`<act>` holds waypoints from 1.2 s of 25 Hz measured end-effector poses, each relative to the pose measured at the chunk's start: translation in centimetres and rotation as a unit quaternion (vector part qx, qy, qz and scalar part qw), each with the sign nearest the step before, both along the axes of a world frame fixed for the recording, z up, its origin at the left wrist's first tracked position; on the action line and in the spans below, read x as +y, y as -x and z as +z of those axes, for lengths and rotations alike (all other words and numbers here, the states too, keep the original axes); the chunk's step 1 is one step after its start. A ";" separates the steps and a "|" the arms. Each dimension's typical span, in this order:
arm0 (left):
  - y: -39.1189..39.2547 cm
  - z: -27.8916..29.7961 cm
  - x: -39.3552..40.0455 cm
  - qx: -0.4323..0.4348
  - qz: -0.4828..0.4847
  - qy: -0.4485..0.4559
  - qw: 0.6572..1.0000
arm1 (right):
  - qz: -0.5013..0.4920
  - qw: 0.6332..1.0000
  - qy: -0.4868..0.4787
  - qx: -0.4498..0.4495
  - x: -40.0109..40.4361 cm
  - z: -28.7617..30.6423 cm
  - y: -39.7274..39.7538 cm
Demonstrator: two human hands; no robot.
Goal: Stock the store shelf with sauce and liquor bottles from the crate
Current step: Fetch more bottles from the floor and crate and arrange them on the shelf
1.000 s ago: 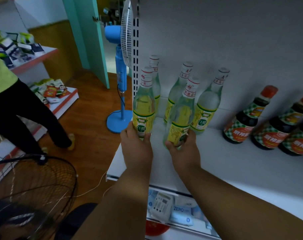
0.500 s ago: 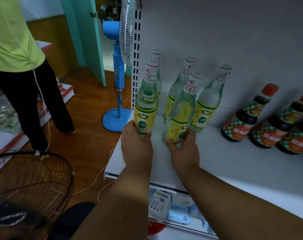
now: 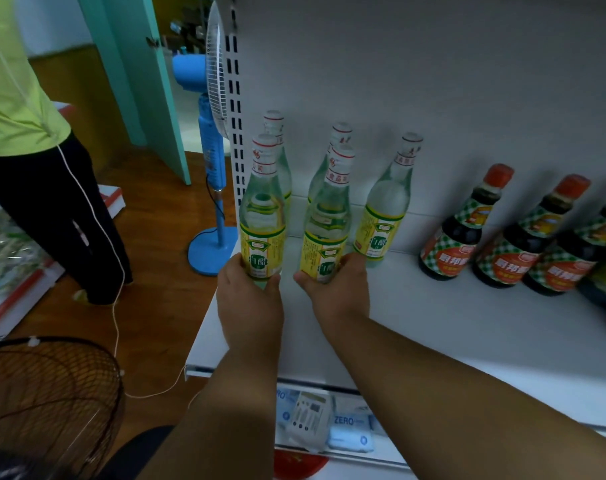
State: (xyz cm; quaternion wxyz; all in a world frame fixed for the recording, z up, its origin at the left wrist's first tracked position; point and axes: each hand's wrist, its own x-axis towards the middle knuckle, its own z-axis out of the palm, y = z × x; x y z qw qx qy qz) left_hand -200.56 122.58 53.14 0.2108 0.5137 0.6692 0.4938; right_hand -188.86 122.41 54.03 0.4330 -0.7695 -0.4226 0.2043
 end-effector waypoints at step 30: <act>-0.1 0.4 -0.1 0.028 -0.001 0.013 1.000 | 0.061 0.998 0.010 0.009 -1.6 0.3 -0.8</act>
